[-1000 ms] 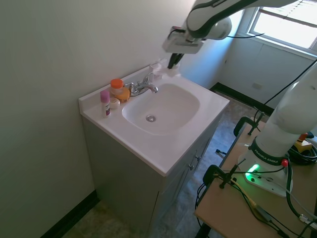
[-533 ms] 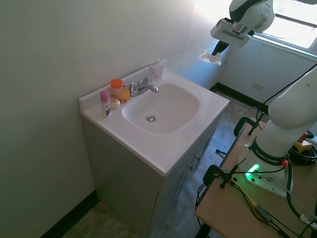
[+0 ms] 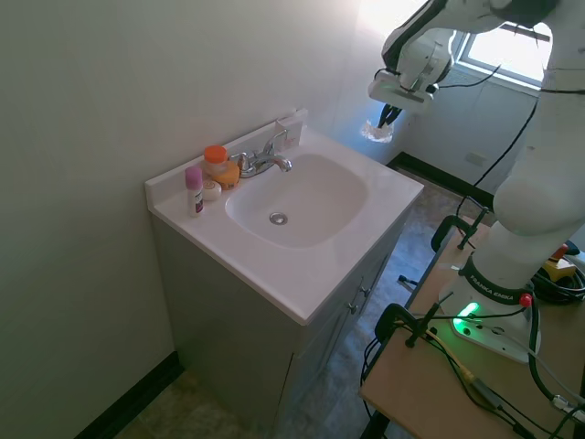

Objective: Throw the tissue in the trash bin

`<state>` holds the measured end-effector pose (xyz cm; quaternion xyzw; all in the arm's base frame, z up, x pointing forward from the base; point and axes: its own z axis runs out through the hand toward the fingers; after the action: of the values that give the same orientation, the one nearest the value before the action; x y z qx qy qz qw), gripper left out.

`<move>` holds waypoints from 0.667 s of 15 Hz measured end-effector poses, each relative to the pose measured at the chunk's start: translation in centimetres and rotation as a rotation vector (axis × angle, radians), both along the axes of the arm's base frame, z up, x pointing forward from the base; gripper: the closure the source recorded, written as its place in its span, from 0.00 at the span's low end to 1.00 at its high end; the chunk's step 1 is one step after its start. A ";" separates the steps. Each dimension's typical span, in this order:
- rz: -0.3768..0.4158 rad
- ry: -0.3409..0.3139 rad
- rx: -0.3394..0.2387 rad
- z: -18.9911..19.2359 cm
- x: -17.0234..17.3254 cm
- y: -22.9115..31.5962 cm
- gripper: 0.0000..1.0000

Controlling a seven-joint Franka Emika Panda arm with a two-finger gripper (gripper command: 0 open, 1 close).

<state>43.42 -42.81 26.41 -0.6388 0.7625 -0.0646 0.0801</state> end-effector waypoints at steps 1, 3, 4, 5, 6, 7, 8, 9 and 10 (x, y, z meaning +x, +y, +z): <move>-0.009 0.029 0.012 -2.7 0.9 -0.5 1.00; -0.027 0.080 0.022 -7.4 2.0 -2.1 1.00; -0.035 0.102 0.031 -9.4 2.2 -2.9 1.00; -0.040 0.120 0.041 -11.2 2.3 -3.6 1.00; -0.044 0.132 0.049 -12.6 2.5 -4.0 1.00; -0.047 0.139 0.056 -13.7 3.0 -4.2 1.00; -0.044 0.146 0.065 -14.5 3.3 -4.2 0.00; -0.042 0.150 0.075 -14.9 3.7 -4.2 0.00; -0.041 0.152 0.080 -15.1 4.0 -4.3 0.00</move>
<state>47.41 -47.11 11.35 -0.6222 0.7814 0.0130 0.0462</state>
